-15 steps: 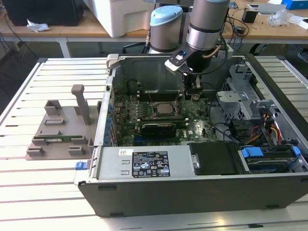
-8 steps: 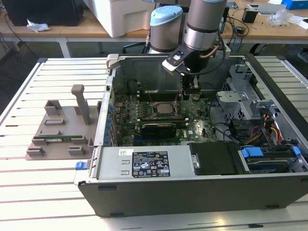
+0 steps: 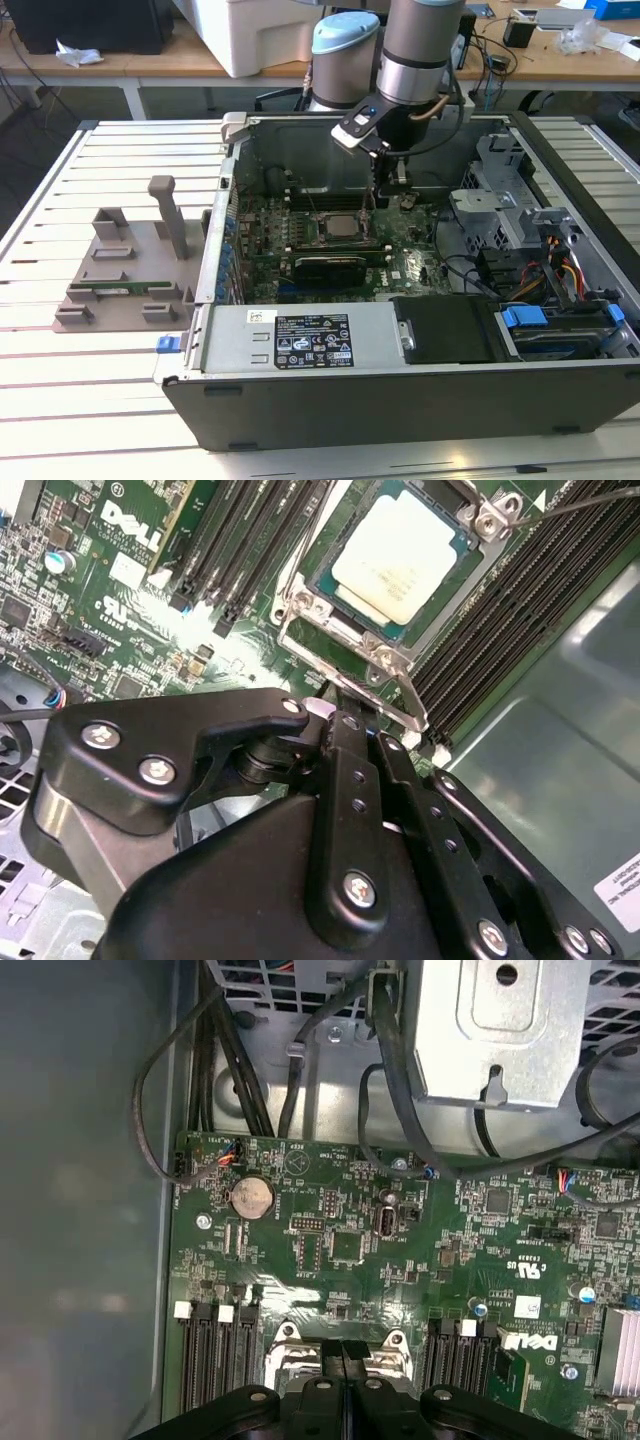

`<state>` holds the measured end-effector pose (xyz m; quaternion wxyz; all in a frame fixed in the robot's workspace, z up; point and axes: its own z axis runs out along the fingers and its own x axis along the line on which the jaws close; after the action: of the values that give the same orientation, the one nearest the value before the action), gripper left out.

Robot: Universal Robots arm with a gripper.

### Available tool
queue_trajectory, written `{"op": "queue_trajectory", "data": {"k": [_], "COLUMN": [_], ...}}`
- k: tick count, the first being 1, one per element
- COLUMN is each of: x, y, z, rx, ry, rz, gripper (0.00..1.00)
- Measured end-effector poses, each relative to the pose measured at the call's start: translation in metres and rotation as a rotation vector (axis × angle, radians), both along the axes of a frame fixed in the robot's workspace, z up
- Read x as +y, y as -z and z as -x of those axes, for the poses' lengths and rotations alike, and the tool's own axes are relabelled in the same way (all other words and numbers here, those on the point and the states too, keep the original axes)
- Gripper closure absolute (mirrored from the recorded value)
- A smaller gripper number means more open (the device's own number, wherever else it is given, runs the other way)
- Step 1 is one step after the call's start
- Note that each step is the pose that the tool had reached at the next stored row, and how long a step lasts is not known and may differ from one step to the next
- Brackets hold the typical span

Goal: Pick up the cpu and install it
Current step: 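Close the cpu cover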

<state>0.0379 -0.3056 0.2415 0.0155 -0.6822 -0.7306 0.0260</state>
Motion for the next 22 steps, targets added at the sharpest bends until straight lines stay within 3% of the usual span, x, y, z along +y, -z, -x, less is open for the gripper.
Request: {"op": "queue_trajectory", "data": {"k": [12,22], "x": [0.0000,0.0000], "y": [0.0014,0.0074], "z": [0.013,0.034], "rx": [0.0000,0.0000], "ry": [0.000,0.000], "rz": [0.0001,0.0001], "gripper": [0.89,0.89]}}
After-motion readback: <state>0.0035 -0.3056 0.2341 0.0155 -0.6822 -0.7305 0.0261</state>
